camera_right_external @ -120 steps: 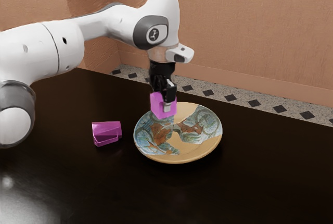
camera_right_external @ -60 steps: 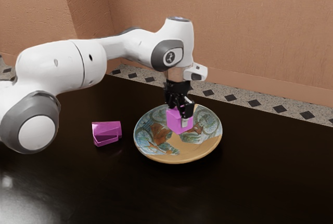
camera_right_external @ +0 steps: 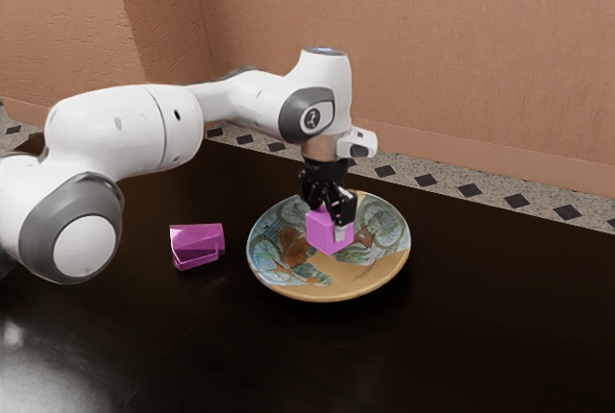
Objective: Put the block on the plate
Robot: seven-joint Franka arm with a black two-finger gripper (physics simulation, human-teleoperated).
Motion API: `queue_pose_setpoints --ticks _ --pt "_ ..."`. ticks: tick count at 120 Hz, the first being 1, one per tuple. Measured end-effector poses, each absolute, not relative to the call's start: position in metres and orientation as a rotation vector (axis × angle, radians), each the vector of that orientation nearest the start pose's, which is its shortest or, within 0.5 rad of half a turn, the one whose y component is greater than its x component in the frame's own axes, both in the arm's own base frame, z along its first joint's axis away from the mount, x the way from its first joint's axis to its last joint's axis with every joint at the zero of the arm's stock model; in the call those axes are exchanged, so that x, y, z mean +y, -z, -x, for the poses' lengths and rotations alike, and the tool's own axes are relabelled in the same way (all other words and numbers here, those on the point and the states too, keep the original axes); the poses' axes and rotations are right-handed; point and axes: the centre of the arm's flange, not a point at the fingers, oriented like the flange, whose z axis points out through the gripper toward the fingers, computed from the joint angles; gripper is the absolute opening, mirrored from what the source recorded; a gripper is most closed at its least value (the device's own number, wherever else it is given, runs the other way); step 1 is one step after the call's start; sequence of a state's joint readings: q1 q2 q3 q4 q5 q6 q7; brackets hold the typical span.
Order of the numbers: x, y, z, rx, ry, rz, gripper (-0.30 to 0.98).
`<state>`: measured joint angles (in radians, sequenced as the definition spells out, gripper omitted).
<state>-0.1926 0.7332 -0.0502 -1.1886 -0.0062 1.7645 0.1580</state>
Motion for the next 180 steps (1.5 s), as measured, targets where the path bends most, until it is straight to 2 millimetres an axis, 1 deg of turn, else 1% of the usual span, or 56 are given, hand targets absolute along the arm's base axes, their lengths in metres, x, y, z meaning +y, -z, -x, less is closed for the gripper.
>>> queue_pose_setpoints --ticks 20,38,65,80,92,98,112,126,143,150,156,167,173,180 --pt "-0.158 -0.324 -0.716 0.582 -0.271 3.112 0.37" --pt "-0.157 -0.321 -0.717 0.574 -0.26 3.118 0.37" --pt "-0.159 -0.321 -0.718 0.58 -0.253 3.124 0.56" --pt "-0.161 -0.322 -0.717 0.586 -0.248 3.125 0.61" --pt "-0.162 -0.332 -0.717 0.59 -0.232 3.127 0.64" --pt "-0.16 -0.347 -0.716 0.588 -0.206 3.129 0.65" --pt "-0.151 -0.409 -0.709 0.576 -0.127 3.127 0.67" --pt "-0.131 -0.466 -0.698 0.537 -0.065 3.119 0.67" --pt "-0.107 -0.539 -0.674 0.49 0.003 3.113 0.68" --pt "-0.094 -0.564 -0.661 0.464 0.013 3.112 0.68" --pt "-0.081 -0.581 -0.649 0.436 0.01 3.113 0.68" --pt "-0.046 -0.603 -0.615 0.352 -0.025 3.12 0.68" --pt "-0.033 -0.61 -0.6 0.313 -0.05 3.123 0.68" --pt "-0.019 -0.611 -0.586 0.265 -0.088 3.126 0.69"
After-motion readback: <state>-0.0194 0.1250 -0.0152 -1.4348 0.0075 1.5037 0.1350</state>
